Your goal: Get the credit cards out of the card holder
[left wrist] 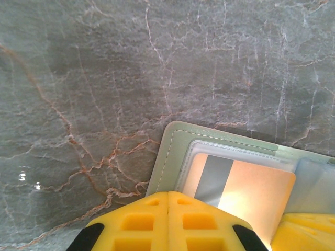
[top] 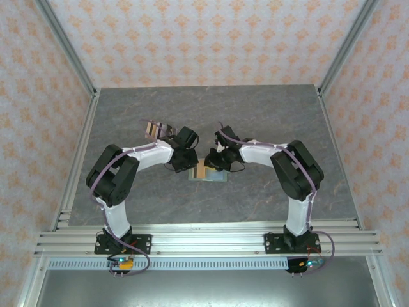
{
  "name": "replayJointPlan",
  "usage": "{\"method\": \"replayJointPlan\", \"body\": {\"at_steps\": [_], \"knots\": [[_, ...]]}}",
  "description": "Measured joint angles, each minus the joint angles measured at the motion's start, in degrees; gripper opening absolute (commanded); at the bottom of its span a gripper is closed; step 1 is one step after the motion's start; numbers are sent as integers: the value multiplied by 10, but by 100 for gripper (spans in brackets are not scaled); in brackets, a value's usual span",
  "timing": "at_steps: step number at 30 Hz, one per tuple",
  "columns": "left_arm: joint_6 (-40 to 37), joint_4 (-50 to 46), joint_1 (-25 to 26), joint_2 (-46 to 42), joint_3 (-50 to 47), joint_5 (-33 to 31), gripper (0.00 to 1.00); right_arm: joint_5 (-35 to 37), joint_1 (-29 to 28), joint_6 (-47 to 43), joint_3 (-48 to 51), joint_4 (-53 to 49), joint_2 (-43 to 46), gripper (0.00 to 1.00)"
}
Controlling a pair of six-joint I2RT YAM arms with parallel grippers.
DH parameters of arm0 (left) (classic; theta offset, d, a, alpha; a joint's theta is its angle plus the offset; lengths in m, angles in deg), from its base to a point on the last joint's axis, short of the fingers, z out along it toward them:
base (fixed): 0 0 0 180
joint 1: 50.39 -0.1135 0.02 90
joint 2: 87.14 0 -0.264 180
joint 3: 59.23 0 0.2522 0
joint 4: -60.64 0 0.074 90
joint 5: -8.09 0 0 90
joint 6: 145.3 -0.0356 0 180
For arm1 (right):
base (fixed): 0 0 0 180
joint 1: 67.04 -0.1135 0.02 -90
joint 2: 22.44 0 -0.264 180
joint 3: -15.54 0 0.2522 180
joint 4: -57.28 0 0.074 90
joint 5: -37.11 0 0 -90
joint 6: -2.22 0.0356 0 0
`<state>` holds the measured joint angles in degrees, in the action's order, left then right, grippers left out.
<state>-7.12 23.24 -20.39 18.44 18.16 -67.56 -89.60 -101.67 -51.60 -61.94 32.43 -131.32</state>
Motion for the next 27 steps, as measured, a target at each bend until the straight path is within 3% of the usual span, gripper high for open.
{"method": "replayJointPlan", "body": {"at_steps": [5, 22, 27], "knots": [[0, 0, 0, 0, 0, 0, 0, -14, 5, 5, 9, 18, 1, 25], [0, 0, 0, 0, 0, 0, 0, -34, 12, 15, 30, 55, 4, 22], [0, 0, 0, 0, 0, 0, 0, -35, 14, 19, 51, 78, 23, 28]]}}
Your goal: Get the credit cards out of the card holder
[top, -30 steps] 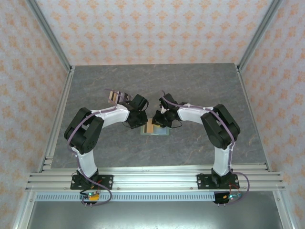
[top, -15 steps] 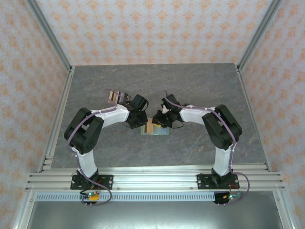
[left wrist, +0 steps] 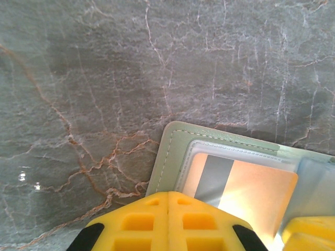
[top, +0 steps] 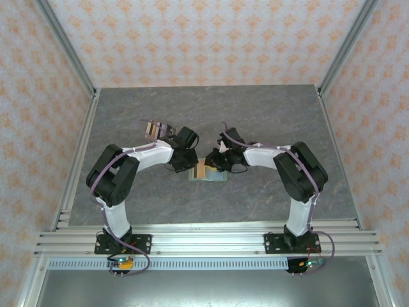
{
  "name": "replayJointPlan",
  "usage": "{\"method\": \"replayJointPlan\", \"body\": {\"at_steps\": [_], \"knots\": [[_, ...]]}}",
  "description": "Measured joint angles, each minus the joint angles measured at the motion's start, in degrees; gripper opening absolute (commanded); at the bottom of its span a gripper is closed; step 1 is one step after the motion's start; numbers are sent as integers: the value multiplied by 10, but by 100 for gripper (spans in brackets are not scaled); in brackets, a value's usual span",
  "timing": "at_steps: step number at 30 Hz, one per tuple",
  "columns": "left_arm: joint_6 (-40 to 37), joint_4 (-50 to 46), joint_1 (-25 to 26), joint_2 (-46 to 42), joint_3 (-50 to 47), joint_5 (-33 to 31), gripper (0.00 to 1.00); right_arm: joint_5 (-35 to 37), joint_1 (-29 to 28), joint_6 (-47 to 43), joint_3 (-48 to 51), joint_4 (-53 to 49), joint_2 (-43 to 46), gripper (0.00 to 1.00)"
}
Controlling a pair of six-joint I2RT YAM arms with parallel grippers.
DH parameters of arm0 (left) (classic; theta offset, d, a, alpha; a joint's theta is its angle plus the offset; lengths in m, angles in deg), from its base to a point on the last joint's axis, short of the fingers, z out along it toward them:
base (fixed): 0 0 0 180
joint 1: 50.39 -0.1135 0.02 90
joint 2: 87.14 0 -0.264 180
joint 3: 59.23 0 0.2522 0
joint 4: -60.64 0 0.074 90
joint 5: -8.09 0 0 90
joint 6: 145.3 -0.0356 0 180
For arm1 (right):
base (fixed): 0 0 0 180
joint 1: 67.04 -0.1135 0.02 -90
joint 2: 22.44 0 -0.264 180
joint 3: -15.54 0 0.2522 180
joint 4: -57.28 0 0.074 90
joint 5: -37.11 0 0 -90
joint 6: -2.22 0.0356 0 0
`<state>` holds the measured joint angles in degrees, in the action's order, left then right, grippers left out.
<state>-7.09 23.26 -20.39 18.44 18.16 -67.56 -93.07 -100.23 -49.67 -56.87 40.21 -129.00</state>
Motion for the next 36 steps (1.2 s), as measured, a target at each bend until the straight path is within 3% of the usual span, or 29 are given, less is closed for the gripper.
{"method": "replayJointPlan", "body": {"at_steps": [12, 17, 29, 36], "knots": [[0, 0, 0, 0, 0, 0, 0, -14, 0, -1, -7, 1, -16, 24], [0, 0, 0, 0, 0, 0, 0, -19, 0, -6, -20, -7, -27, 15], [0, 0, 0, 0, 0, 2, 0, -49, 1, -2, -20, 12, -36, 15], [0, 0, 0, 0, 1, 2, 5, -59, 6, 4, -15, 21, -37, 8]]}}
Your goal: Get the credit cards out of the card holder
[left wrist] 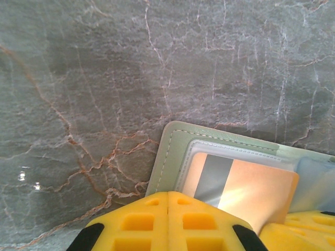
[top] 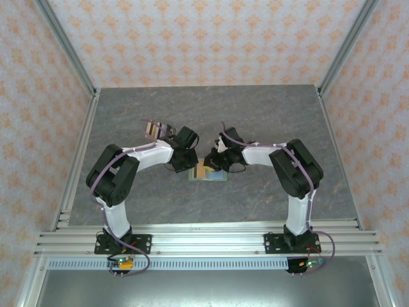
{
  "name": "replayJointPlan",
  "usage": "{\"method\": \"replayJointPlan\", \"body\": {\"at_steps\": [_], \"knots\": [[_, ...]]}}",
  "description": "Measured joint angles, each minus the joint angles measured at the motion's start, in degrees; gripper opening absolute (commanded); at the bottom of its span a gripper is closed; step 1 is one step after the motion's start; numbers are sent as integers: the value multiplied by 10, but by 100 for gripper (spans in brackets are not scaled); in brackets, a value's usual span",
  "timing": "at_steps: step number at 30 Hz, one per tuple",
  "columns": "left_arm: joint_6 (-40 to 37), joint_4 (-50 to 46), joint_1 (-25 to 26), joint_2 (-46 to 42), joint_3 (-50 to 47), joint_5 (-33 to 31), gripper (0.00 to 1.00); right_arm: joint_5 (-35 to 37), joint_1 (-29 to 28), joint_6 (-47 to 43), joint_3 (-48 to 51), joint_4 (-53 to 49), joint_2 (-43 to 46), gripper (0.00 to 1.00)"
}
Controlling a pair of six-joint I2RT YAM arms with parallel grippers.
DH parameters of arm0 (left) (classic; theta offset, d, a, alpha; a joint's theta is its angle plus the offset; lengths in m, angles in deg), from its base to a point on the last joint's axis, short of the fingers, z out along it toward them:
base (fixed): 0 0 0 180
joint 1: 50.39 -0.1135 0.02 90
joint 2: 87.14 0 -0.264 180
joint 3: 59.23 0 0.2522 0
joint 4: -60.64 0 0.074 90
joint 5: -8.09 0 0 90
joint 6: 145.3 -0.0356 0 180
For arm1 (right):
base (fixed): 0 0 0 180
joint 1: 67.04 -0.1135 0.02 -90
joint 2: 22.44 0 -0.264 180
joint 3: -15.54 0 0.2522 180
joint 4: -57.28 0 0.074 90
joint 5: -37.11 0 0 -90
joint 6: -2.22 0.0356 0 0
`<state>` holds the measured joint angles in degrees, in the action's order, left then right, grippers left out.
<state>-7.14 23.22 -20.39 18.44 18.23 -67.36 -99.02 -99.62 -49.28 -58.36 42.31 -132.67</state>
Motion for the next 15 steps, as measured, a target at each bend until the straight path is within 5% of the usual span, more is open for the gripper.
{"method": "replayJointPlan", "body": {"at_steps": [15], "knots": [[-2, -5, 0, 0, 6, 5, 8, 23, 37, -19, 62, -11, 83, 6]]}}
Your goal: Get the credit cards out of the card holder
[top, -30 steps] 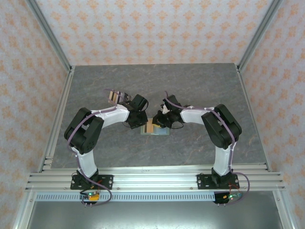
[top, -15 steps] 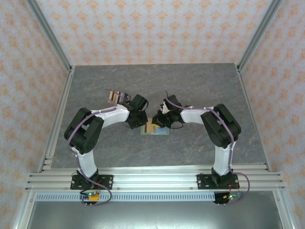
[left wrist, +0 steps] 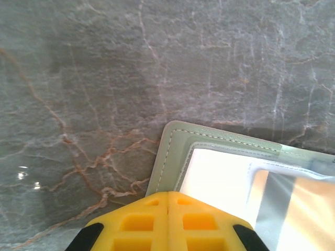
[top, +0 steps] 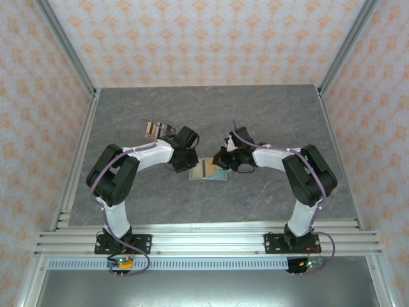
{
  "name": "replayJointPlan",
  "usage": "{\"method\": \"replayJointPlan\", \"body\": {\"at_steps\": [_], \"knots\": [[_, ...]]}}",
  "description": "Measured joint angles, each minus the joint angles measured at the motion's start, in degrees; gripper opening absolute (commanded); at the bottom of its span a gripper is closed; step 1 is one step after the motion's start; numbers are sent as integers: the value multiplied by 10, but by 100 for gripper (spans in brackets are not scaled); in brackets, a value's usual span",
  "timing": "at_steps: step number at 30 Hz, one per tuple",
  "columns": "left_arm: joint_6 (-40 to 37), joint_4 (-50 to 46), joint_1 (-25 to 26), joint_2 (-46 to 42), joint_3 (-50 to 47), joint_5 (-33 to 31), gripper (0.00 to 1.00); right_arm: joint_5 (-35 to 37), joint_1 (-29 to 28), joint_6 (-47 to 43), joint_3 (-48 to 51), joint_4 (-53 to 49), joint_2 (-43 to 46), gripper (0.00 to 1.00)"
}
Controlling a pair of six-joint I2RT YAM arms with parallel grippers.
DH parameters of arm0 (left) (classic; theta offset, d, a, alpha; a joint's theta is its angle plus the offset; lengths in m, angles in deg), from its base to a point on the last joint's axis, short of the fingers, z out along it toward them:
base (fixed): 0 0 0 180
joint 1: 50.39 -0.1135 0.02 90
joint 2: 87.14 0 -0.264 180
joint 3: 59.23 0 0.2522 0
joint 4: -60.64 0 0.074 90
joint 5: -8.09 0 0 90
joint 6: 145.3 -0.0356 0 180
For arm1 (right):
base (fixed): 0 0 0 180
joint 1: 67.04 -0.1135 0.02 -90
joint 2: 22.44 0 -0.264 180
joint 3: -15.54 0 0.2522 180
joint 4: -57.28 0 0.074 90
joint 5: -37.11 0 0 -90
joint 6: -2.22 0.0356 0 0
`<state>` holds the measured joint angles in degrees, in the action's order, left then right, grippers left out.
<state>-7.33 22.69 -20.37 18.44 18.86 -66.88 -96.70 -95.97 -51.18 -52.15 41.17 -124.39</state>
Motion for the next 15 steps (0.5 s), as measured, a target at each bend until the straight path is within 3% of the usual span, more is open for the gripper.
{"method": "replayJointPlan", "body": {"at_steps": [9, 15], "knots": [[-5, -30, 3, -37, 22, 2, 27, 23, 31, -22, 38, -21, 90, 5], [5, 21, 3, -77, 17, 45, 27, 24, 35, -34, 38, -28, 99, 6]]}}
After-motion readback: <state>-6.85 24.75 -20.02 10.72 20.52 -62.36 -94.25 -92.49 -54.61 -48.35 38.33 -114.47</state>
